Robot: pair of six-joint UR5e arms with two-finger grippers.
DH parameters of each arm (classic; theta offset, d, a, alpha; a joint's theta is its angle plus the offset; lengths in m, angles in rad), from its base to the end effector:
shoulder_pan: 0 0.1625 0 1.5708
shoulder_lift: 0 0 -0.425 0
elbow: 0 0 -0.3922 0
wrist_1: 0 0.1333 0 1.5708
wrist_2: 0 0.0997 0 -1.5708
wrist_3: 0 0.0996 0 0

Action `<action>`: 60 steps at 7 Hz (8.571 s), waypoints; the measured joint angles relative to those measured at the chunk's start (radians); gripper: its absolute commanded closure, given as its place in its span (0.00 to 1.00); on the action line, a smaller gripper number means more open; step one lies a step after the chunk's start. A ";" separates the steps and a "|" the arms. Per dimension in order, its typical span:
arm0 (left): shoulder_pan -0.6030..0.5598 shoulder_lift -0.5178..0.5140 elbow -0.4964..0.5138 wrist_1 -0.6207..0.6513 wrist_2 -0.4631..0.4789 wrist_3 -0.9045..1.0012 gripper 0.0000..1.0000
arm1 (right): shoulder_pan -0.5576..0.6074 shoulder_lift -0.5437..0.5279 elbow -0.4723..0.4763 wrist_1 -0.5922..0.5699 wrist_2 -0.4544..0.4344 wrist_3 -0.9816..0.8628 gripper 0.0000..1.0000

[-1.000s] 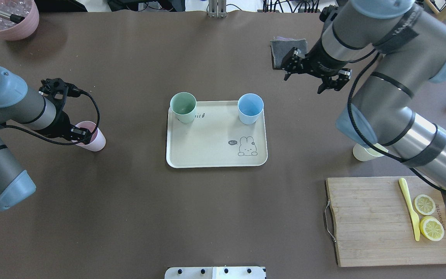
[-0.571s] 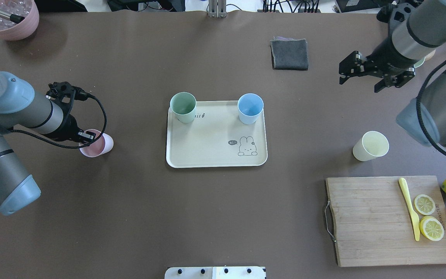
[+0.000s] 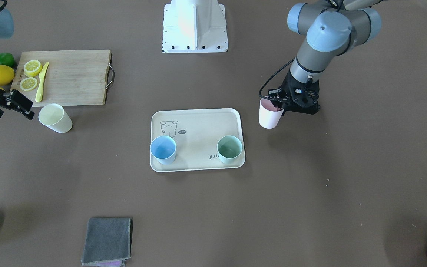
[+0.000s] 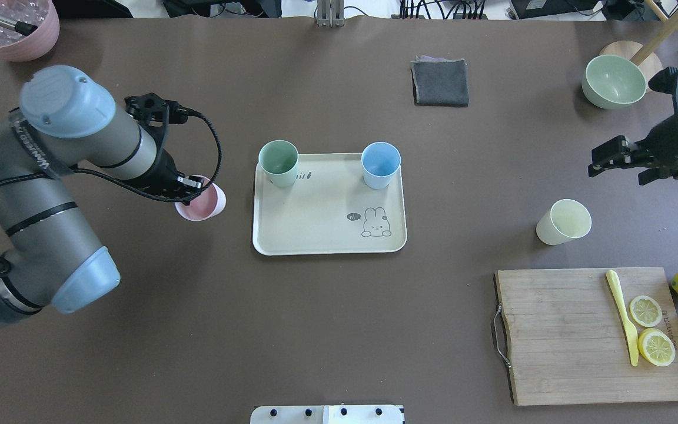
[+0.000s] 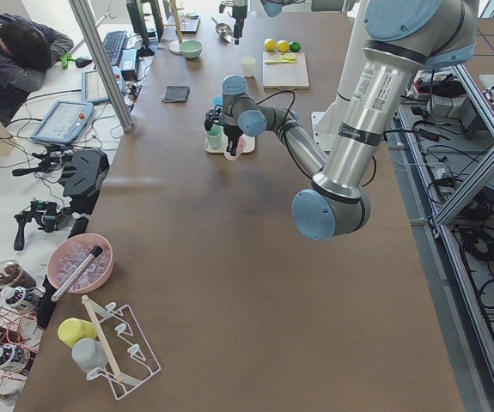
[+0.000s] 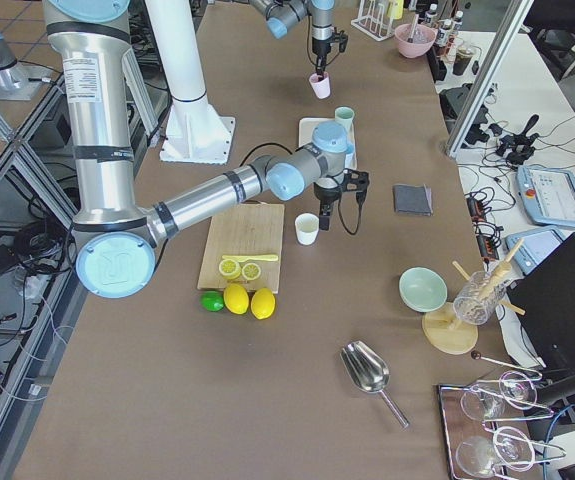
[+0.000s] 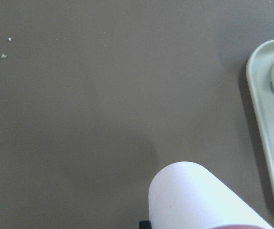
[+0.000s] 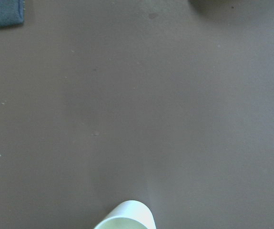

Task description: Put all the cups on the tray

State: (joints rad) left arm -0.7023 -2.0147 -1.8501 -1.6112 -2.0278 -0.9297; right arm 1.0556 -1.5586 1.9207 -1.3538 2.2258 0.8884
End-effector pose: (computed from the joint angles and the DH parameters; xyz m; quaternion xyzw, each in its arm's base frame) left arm 0.4082 -0.4625 0.2824 0.0613 0.4149 0.0567 0.9060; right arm -0.1825 -0.4697 0.4601 0.0074 -0.4100 0.0781 0.9087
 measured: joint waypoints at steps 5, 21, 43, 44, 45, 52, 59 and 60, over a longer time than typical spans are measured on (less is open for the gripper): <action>0.114 -0.189 0.149 0.028 0.071 -0.089 0.07 | -0.008 -0.054 -0.007 0.051 -0.001 -0.005 0.00; -0.238 -0.058 -0.001 0.098 -0.125 0.360 0.02 | -0.220 0.170 -0.026 -0.026 -0.098 0.284 1.00; -0.899 0.341 0.292 0.182 -0.191 1.295 0.01 | 0.382 -0.062 -0.186 -0.276 0.058 -0.722 0.00; -0.900 0.355 0.283 0.185 -0.195 1.291 0.01 | 0.407 -0.086 -0.220 -0.275 0.055 -0.729 0.00; -0.900 0.372 0.266 0.182 -0.195 1.290 0.01 | 0.428 -0.096 -0.232 -0.274 0.054 -0.728 0.00; -0.898 0.386 0.203 0.179 -0.189 1.296 0.01 | 0.451 -0.098 -0.225 -0.271 0.059 -0.724 0.00; -0.896 0.386 0.204 0.180 -0.188 1.295 0.01 | 0.449 -0.098 -0.225 -0.271 0.062 -0.732 0.00; -0.896 0.385 0.204 0.180 -0.188 1.295 0.02 | 0.449 -0.098 -0.225 -0.271 0.062 -0.732 0.00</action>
State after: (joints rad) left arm -1.5984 -1.6295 -1.6464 -1.4312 -2.2162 0.3651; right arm 1.5043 -1.6567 1.6952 -1.6245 2.2882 0.1565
